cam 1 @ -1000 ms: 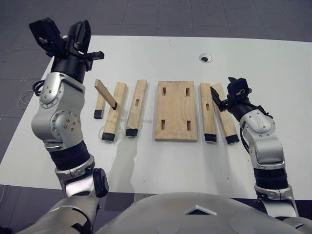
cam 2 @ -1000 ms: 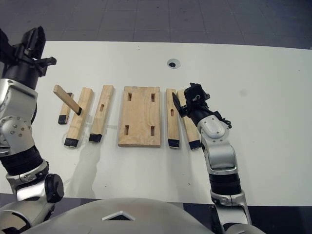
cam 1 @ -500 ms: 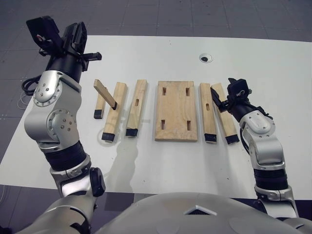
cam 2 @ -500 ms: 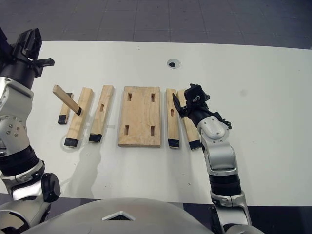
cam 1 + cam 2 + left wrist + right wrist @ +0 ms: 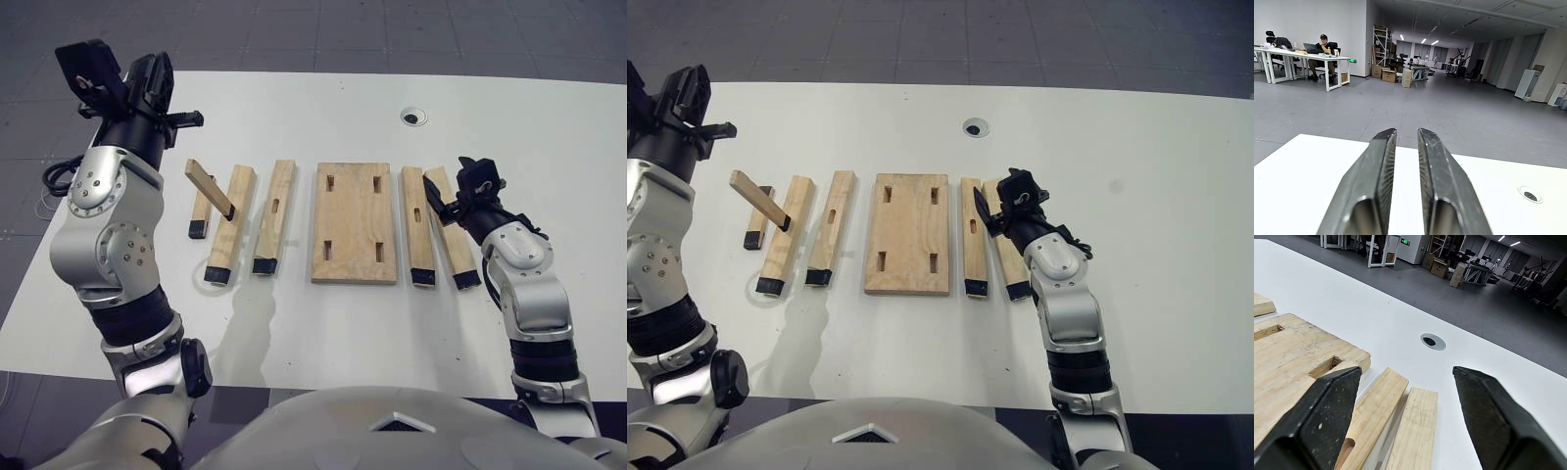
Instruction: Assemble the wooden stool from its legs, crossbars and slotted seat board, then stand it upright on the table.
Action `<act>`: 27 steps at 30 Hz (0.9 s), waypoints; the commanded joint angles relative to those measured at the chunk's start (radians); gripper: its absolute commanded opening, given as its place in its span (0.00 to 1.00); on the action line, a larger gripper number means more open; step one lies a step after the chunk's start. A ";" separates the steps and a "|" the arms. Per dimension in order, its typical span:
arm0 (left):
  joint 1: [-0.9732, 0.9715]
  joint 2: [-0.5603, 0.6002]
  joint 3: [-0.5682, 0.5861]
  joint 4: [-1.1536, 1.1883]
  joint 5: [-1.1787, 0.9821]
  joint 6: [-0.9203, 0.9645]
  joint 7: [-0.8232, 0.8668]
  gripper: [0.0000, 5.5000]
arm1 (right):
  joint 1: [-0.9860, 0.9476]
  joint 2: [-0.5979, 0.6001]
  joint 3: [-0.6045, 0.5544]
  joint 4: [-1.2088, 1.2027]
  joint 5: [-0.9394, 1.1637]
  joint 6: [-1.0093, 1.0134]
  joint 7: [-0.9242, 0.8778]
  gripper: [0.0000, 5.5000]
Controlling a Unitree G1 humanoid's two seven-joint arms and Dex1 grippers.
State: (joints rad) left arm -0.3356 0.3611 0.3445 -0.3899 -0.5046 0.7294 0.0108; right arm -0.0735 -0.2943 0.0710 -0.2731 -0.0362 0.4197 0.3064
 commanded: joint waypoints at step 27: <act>0.141 -0.012 -0.029 0.160 0.079 -0.139 -0.114 0.14 | -0.017 -0.007 -0.001 -0.001 0.001 0.023 0.003 0.62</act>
State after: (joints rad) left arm -0.1921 0.3336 0.3097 -0.2467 -0.4410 0.5784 -0.1018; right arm -0.0743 -0.2957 0.0710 -0.2760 -0.0362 0.4257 0.3089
